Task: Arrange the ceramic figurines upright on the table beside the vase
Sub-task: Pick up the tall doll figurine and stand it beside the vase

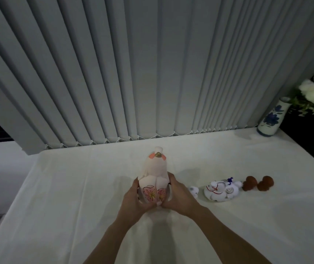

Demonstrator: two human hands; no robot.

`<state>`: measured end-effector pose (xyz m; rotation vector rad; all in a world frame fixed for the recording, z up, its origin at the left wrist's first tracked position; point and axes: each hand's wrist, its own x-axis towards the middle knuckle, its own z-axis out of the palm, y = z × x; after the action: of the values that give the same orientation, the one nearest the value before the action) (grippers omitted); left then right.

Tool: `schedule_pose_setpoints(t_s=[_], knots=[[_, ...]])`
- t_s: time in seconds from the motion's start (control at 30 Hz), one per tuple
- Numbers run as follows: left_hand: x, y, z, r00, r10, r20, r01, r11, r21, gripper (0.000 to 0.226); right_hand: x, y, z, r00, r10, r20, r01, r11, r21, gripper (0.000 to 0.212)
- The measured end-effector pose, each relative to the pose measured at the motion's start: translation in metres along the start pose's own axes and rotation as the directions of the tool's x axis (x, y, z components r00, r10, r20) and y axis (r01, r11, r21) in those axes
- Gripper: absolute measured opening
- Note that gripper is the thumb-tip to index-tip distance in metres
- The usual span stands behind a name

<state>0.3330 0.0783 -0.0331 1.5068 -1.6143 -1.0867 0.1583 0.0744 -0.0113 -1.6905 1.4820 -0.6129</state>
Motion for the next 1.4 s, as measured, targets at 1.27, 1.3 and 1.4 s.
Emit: schedule_pose_setpoints(t_s=[1.27, 1.3, 1.4], knots=[[0.320, 0.200, 0.368, 0.888, 0.239, 0.393, -0.248, 0.968, -0.027, 0.086, 0.100, 0.264, -0.380, 0.888, 0.180, -0.424, -0.214, 0.976, -0.032, 0.098], [0.324, 0.198, 0.371, 0.885, 0.235, 0.402, -0.246, 0.969, -0.024, 0.086, 0.103, 0.268, -0.380, 0.887, 0.186, -0.422, -0.218, 0.976, -0.028, 0.099], [0.333, 0.194, 0.378, 0.882, 0.218, 0.417, -0.234, 0.972, -0.014, 0.089, 0.109, 0.276, -0.383, 0.889, 0.206, -0.409, -0.229, 0.973, -0.007, 0.104]])
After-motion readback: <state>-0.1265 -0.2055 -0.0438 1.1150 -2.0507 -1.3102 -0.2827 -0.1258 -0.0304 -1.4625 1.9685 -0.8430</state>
